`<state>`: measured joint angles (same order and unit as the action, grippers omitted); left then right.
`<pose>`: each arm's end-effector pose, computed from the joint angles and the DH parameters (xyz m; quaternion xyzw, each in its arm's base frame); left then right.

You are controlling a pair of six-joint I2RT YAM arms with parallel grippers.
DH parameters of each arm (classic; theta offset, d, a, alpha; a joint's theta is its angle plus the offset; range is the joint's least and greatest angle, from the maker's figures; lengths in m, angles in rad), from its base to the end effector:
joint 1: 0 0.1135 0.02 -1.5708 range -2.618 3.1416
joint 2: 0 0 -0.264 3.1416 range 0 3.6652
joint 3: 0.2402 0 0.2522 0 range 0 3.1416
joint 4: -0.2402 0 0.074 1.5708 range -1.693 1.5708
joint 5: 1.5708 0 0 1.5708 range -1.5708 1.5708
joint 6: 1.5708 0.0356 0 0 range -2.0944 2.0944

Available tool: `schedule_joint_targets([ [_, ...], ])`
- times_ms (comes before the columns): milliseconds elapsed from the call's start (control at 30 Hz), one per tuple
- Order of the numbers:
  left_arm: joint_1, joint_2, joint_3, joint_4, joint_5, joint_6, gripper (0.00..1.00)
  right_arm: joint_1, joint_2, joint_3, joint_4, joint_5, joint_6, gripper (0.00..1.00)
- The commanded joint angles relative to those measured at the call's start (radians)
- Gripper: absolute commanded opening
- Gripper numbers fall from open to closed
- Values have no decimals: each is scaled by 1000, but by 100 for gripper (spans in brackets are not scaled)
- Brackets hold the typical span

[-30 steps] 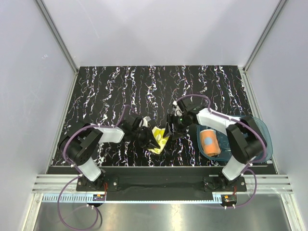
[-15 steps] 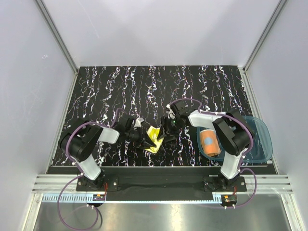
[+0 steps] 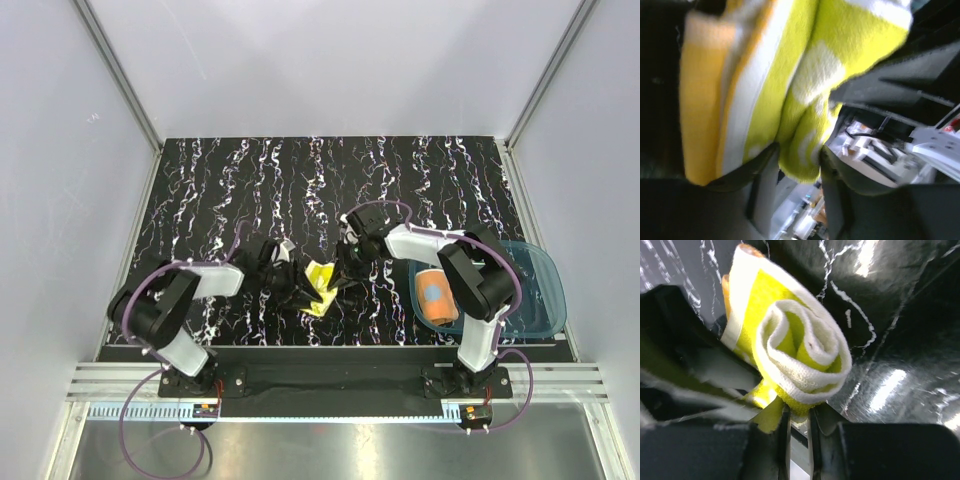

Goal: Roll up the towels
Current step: Roll the towel

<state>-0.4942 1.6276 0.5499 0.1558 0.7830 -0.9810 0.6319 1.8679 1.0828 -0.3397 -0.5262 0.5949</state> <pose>0.2203 -0.1472 0.1106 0.0931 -0.8796 0.4658 0.0252 0.2784 0.2260 0.1407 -0.0749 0.9405 0.3303 0.0286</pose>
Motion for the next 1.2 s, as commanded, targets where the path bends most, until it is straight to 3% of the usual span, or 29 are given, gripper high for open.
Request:
schedule_joint_targets([
  [0,-13,-144,102,-316,-170,154,46,5,-10,66,-128,118,-47,5],
  [100,-64,-210,188,-562,-393,240,48,6,-19,89,-180,149,-55,5],
  [167,-160,-265,301,-724,-641,277,50,11,-21,103,-205,161,-55,5],
  [200,-197,-287,338,-755,-765,294,50,11,-18,109,-209,170,-53,4],
  [333,-393,-302,436,-794,-965,332,48,17,-7,132,-232,169,-47,3],
  [400,-437,-278,456,-783,-1027,346,48,22,-4,144,-243,167,-46,3],
  [733,-593,-141,444,-607,-1068,347,47,22,22,201,-292,173,-52,2],
  [1167,-619,26,509,-637,-1179,338,47,23,25,200,-295,163,-61,2],
])
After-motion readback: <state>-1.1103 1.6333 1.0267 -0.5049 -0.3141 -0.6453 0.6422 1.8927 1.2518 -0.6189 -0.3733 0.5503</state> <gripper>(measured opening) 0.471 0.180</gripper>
